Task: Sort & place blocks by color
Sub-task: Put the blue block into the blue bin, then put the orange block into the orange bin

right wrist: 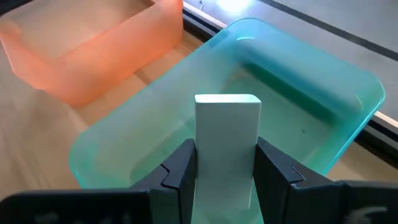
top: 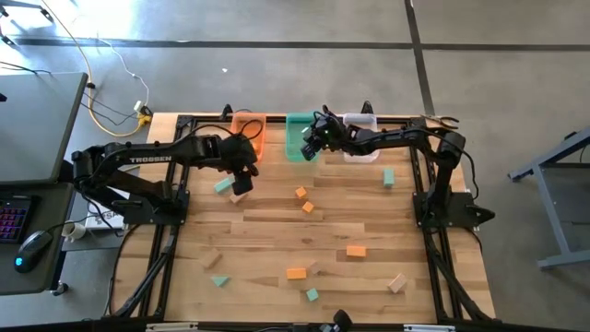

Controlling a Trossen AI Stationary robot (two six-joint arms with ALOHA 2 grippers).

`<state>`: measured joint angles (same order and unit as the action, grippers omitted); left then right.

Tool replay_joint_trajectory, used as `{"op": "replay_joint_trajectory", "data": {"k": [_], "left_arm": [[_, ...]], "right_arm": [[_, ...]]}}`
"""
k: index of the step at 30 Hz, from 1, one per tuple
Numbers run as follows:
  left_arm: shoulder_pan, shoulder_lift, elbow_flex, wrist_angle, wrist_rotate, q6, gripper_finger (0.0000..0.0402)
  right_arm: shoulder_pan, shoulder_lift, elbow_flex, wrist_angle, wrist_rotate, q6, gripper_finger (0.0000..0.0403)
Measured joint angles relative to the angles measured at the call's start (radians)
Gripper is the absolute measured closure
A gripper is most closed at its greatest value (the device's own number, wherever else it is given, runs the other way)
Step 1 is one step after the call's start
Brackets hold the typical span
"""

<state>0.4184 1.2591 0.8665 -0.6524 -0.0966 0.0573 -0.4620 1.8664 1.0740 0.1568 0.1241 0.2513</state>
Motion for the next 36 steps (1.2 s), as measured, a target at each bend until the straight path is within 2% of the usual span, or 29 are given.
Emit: {"op": "replay_joint_trajectory", "data": {"k": [8, 16, 28, 36], "left_arm": [[0.0, 0.001, 0.0, 0.208, 0.011, 0.153, 0.0197], [0.0, 0.001, 0.0, 0.413, 0.066, 0.272, 0.0197], [0.0, 0.002, 0.0, 0.432, 0.067, 0.324, 0.0197], [0.0, 0.002, 0.0, 0.432, 0.059, 0.309, 0.0178]], "right_arm": [[-0.004, 0.0, 0.0, -0.001, -0.005, 0.014, 0.0292], [-0.003, 0.0, 0.0, -0.001, -0.028, 0.004, 0.0284], [-0.002, -0.001, 0.0, -0.001, -0.027, 0.035, 0.0206], [-0.002, -0.041, 0.0, -0.002, -0.038, 0.031, 0.0199]]}}
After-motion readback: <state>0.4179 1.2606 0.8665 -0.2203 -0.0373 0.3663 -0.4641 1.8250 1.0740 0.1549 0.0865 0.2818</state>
